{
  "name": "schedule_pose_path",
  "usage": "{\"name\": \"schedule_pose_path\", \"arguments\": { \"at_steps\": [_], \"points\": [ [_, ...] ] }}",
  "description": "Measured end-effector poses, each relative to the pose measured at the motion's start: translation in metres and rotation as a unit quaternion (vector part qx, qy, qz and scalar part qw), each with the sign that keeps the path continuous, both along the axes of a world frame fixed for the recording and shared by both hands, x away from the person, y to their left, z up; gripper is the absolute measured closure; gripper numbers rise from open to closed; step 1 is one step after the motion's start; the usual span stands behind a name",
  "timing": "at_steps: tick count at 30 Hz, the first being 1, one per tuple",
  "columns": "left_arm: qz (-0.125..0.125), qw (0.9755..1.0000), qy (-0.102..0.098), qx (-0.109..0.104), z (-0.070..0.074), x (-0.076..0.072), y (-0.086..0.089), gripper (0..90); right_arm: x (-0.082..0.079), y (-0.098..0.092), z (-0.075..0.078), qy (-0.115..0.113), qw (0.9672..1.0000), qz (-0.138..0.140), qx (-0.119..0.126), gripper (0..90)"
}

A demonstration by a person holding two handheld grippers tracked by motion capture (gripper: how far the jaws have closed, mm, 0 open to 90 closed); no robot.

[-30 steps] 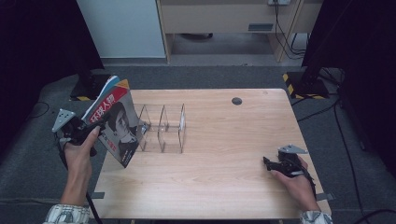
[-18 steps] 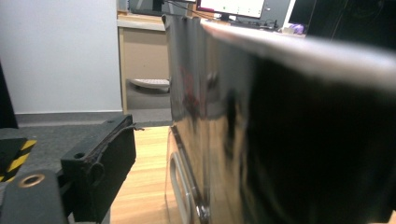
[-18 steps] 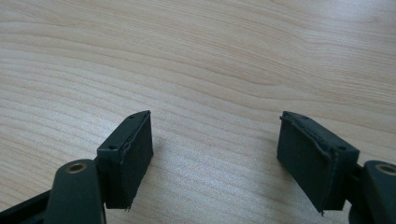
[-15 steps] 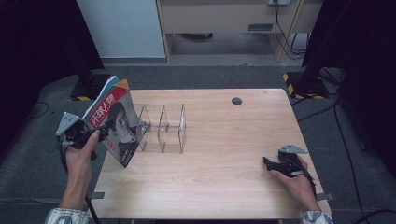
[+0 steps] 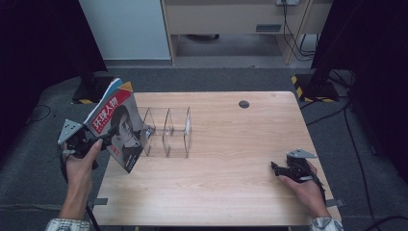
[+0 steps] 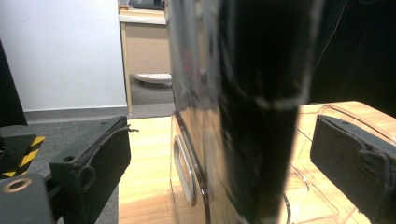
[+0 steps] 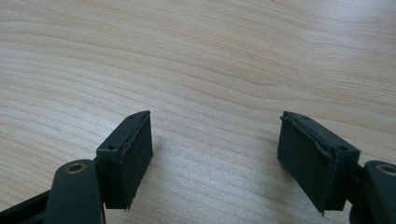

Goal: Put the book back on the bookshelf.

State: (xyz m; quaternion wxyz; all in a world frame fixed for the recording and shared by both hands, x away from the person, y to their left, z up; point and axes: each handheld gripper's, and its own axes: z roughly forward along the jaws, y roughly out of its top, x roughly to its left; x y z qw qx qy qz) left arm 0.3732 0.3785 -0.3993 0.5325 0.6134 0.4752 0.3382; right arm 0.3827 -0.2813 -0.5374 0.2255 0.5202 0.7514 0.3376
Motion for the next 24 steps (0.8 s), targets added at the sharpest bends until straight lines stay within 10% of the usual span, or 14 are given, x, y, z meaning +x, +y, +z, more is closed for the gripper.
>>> {"name": "schedule_pose_path", "arguments": {
  "at_steps": [24],
  "points": [
    [-0.004,0.9999,-0.002,0.01,-0.008,-0.018,0.0,4.6,0.0,0.0,0.0,0.0,1.0,0.001,0.0,26.4]
  ]
}}
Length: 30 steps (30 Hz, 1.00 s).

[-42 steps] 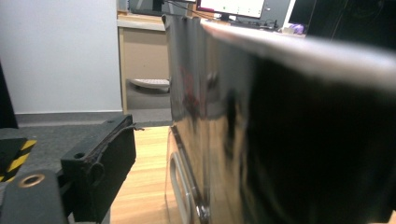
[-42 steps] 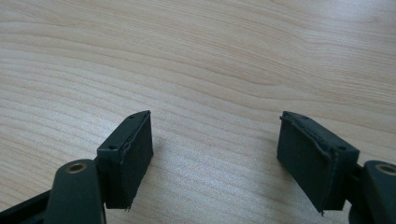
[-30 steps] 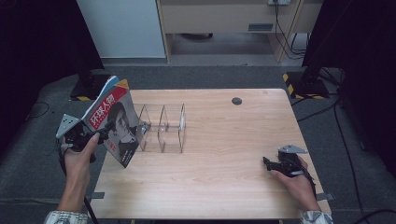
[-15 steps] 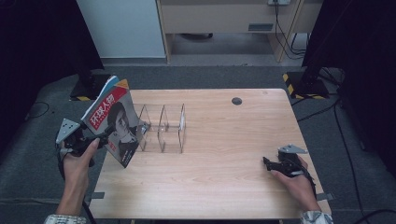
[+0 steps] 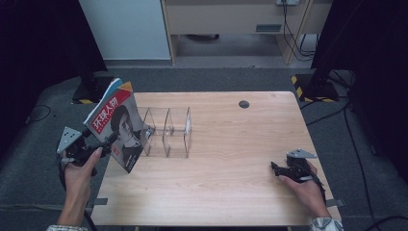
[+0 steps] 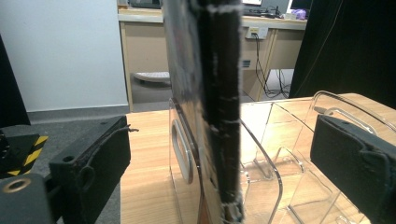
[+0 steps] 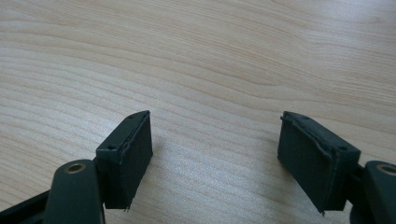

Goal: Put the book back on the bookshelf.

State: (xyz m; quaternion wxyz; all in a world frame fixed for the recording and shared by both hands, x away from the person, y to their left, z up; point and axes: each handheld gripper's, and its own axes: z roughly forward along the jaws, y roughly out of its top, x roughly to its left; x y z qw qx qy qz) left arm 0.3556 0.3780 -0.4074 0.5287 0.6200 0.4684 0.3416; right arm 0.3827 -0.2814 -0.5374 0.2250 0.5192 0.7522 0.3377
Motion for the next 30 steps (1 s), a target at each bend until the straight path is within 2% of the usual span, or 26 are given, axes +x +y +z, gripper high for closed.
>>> {"name": "schedule_pose_path", "arguments": {
  "at_steps": [5,8,10,20,30],
  "points": [
    [-0.006,1.0,-0.001,0.004,-0.002,-0.004,-0.001,4.7,0.0,0.0,0.0,0.0,1.0,0.001,-0.001,26.4],
    [-0.005,1.0,0.003,-0.005,-0.005,-0.007,-0.002,5.1,-0.001,0.0,0.0,-0.001,1.0,-0.002,-0.001,26.3],
    [-0.002,1.0,0.006,0.002,-0.007,-0.008,-0.003,5.5,-0.001,0.0,0.0,-0.001,1.0,-0.001,-0.001,26.3],
    [-0.006,0.9998,0.016,0.01,-0.016,-0.013,-0.007,5.7,-0.001,0.0,0.0,0.0,1.0,0.0,0.0,26.2],
    [-0.003,0.9993,0.029,0.022,-0.031,-0.023,-0.001,5.9,-0.001,0.0,0.0,-0.001,1.0,0.0,0.0,26.1]
  ]
}}
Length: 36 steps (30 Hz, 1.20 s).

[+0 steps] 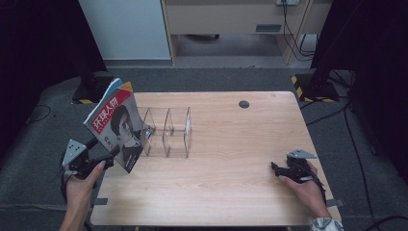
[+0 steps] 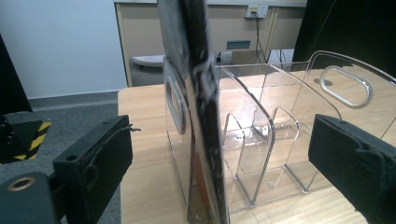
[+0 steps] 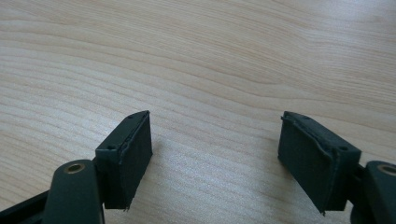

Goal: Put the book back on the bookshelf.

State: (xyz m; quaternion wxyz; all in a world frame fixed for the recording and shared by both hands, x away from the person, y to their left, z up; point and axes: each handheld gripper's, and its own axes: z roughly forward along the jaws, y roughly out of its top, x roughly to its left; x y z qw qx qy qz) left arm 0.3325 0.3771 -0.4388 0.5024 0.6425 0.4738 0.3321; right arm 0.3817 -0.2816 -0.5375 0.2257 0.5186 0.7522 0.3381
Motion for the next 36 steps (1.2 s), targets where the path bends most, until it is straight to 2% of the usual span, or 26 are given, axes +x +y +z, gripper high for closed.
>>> {"name": "schedule_pose_path", "arguments": {
  "at_steps": [15,24,26,36],
  "points": [
    [-0.017,0.9997,0.016,0.004,-0.016,-0.014,-0.003,5.2,0.0,0.0,0.0,0.0,1.0,-0.001,0.0,26.1],
    [-0.026,0.9992,0.027,0.015,-0.026,-0.018,-0.008,5.2,0.0,0.0,0.0,0.0,1.0,-0.001,0.0,26.2],
    [-0.023,0.9992,0.03,0.013,-0.028,-0.021,-0.009,5.2,0.0,0.0,0.0,0.0,1.0,0.0,-0.001,26.1],
    [-0.044,0.998,0.041,0.021,-0.035,-0.038,-0.018,4.8,-0.001,0.0,0.0,0.0,1.0,0.0,-0.001,26.1]
  ]
}}
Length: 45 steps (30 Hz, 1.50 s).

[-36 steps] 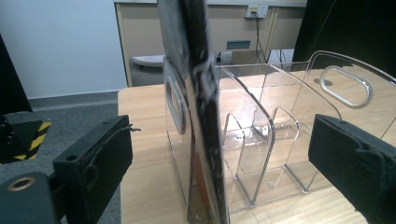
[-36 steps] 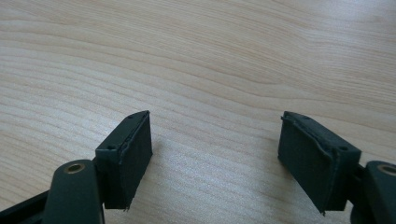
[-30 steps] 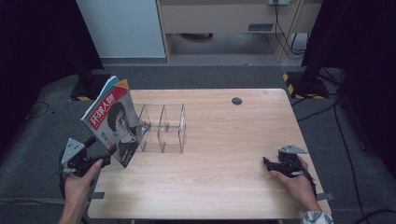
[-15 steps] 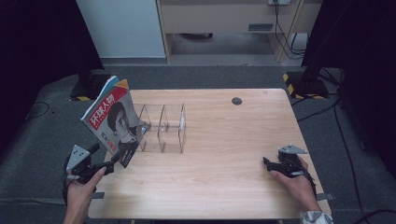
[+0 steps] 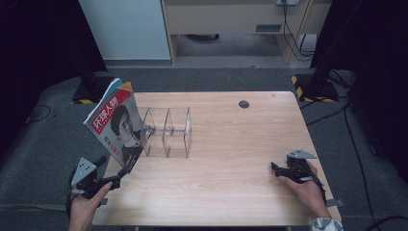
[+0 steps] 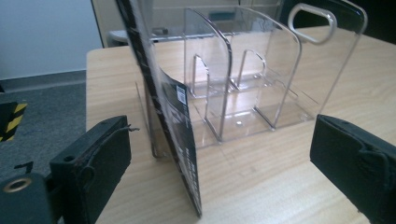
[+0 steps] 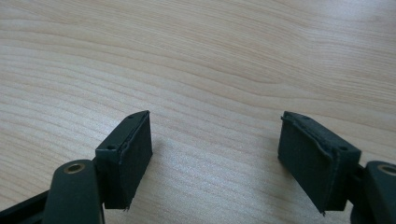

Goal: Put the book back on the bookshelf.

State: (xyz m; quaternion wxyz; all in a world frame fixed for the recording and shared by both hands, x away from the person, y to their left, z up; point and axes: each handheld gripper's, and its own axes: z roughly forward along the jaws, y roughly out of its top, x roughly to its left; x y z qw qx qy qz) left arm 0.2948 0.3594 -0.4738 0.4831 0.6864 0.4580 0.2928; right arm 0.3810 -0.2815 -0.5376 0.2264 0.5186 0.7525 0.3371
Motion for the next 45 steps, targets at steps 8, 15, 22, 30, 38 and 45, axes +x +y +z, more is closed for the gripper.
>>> {"name": "schedule_pose_path", "arguments": {
  "at_steps": [8,15,22,30,38,45],
  "points": [
    [-0.024,0.9996,0.001,0.018,0.0,-0.007,-0.008,4.2,0.0,0.0,0.0,0.0,1.0,0.0,0.0,26.1],
    [-0.038,0.999,0.004,0.022,0.001,-0.005,-0.017,4.0,0.0,0.0,0.0,0.0,1.0,0.0,0.0,26.1],
    [-0.069,0.9972,0.013,0.027,0.002,0.006,-0.041,3.2,0.0,0.0,0.0,0.0,1.0,0.0,0.0,26.1],
    [-0.119,0.9906,0.03,0.059,0.004,0.023,-0.08,3.3,0.0,0.0,0.0,0.0,1.0,0.001,-0.001,26.1],
    [-0.153,0.9831,0.04,0.092,0.005,0.039,-0.11,3.3,0.0,0.0,0.0,0.0,1.0,0.002,-0.001,26.1],
    [-0.172,0.9783,0.05,0.104,0.0,0.056,-0.138,3.3,0.0,0.0,0.0,0.0,1.0,0.002,0.0,26.0]
  ]
}}
